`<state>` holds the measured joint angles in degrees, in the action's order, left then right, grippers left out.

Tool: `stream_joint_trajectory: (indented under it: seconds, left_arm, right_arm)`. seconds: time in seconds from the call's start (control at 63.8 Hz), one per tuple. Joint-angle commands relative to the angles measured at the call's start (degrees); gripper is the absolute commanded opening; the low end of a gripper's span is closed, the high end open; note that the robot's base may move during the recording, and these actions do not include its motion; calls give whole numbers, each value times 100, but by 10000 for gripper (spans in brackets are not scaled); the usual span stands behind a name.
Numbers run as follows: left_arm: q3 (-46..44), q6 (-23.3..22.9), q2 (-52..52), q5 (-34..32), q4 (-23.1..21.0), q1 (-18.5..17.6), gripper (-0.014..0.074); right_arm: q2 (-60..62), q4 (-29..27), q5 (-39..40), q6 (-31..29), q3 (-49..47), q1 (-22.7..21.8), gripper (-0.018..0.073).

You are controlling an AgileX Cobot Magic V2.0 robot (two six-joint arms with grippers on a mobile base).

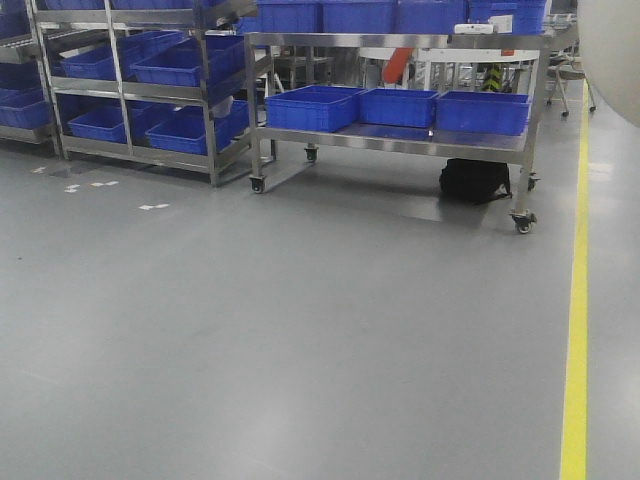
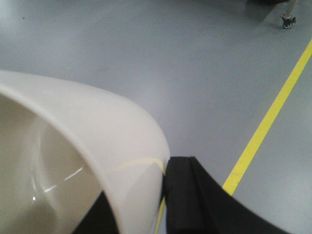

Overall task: Move white bin to right shelf second layer
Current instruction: 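Drive the base along the floor past the blue-crate carts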

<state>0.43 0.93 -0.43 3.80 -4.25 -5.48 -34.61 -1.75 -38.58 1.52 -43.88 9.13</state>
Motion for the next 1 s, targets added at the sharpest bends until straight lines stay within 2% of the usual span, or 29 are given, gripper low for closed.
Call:
stream_joint_trajectory:
  seconds: [0.0, 0.988]
  left_arm:
    - [211, -42, -10, -493, -6, -32, 85]
    - [211, -42, -10, -493, -6, -32, 85]
  right_arm:
    - [-6, 2, 526, 14, -171, -43, 56]
    - [-6, 2, 526, 14, -171, -43, 56]
